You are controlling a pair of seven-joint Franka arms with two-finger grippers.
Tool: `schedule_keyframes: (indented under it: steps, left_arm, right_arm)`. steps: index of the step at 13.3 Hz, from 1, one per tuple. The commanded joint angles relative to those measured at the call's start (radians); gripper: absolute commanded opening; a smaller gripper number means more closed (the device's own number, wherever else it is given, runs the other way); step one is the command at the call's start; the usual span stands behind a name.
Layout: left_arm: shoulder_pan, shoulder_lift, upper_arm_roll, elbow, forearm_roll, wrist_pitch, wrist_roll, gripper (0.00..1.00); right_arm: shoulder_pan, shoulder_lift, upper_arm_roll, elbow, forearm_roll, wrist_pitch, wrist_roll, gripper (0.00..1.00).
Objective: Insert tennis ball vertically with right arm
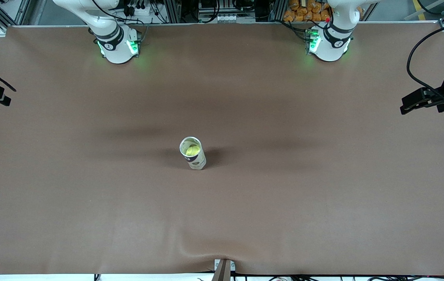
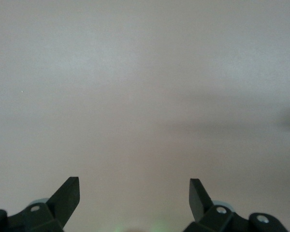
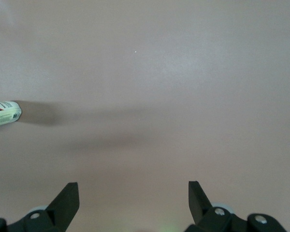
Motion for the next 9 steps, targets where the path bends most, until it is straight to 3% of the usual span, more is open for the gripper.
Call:
schedule_keyframes:
  steps: [1, 3, 7, 9]
  left_arm:
    - [-0.100, -0.015, 0.102, 0.011, -0.036, -0.020, -0.020, 1.00]
    - [-0.221, -0.029, 0.252, 0.006, -0.069, -0.020, -0.008, 1.00]
    - [-0.297, -0.035, 0.327, 0.006, -0.078, -0.021, -0.006, 1.00]
    - [-0.294, -0.035, 0.327, 0.006, -0.078, -0.021, -0.005, 1.00]
  right_arm:
    - [-0.008, -0.003, 0.004, -0.002, 0.018, -0.001, -0.011, 1.00]
    - [-0.008, -0.003, 0.004, -0.002, 0.018, -0.001, -0.011, 1.00]
    - [-0.001, 0.000, 0.014, -0.004, 0.018, 0.001, -0.011, 1.00]
    - [-0.001, 0.000, 0.038, -0.005, 0.018, -0.001, -0.009, 1.00]
